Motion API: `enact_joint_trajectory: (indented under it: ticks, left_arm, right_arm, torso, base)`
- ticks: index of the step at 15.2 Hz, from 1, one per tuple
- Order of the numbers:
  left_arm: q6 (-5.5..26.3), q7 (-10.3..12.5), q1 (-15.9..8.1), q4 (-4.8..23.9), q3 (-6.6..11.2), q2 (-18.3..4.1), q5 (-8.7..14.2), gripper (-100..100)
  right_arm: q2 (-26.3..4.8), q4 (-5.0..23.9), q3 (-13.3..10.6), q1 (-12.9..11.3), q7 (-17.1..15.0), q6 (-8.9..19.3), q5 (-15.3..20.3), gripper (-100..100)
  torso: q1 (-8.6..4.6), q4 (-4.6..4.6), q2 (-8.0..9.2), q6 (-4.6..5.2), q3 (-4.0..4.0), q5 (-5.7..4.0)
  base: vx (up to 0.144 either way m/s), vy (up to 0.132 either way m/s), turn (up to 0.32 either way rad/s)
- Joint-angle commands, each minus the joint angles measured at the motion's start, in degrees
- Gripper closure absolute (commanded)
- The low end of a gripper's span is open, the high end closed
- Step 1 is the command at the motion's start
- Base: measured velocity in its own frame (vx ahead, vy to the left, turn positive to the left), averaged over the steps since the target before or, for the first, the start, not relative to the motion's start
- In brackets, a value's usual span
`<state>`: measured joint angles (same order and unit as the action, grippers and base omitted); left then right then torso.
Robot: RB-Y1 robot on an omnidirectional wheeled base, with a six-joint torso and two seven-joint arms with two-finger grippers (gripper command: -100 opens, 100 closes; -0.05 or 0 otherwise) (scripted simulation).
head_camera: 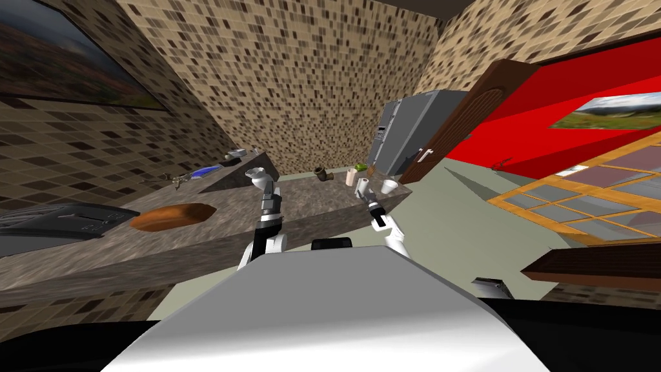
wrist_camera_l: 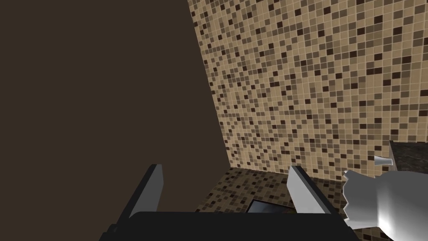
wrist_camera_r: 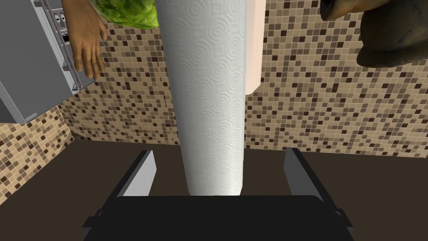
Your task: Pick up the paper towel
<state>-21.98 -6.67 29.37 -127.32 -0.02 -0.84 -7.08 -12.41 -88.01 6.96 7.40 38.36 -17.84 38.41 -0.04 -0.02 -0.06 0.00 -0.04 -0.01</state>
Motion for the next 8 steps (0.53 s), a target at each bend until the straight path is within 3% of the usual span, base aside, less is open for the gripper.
enact_joint_trajectory:
  ticks: [1,4,6,7,8]
  left_arm:
    - [0.0,0.0,0.0,0.0,0.00,0.0,0.0,0]
    - [0.0,0.0,0.0,0.0,0.00,0.0,0.0,0]
    - [0.0,0.0,0.0,0.0,0.00,0.0,0.0,0]
    - [0.0,0.0,0.0,0.0,0.00,0.0,0.0,0]
    - [0.0,0.0,0.0,0.0,0.00,0.0,0.0,0]
  right_arm:
    - [-1.0,2.0,0.3,-0.9,2.2,0.3,1.5,-100]
    - [-2.5,4.0,0.7,-1.8,4.3,0.4,3.1,-100]
    - [-2.0,3.7,0.7,-1.6,3.8,0.2,2.6,-100]
    - [-2.0,3.6,0.7,-1.6,3.8,0.2,2.6,100]
    - [-2.0,3.6,0.7,-1.6,3.8,0.2,2.6,100]
  torso:
    - [0.00,0.00,0.00,0.00,0.00,0.00]
    - [-0.01,0.00,0.01,0.01,0.00,0.00]
    - [0.01,0.01,0.03,0.01,0.02,0.00]
    - [0.03,0.01,0.04,0.01,0.02,0.01]
    - [0.04,0.01,0.05,0.01,0.03,0.01]
  base:
    - [0.010,-0.005,0.044]
    - [0.009,-0.010,0.036]
    - [0.002,-0.003,0.006]
    - [0.000,0.000,0.000]
    - [-0.001,0.001,0.012]
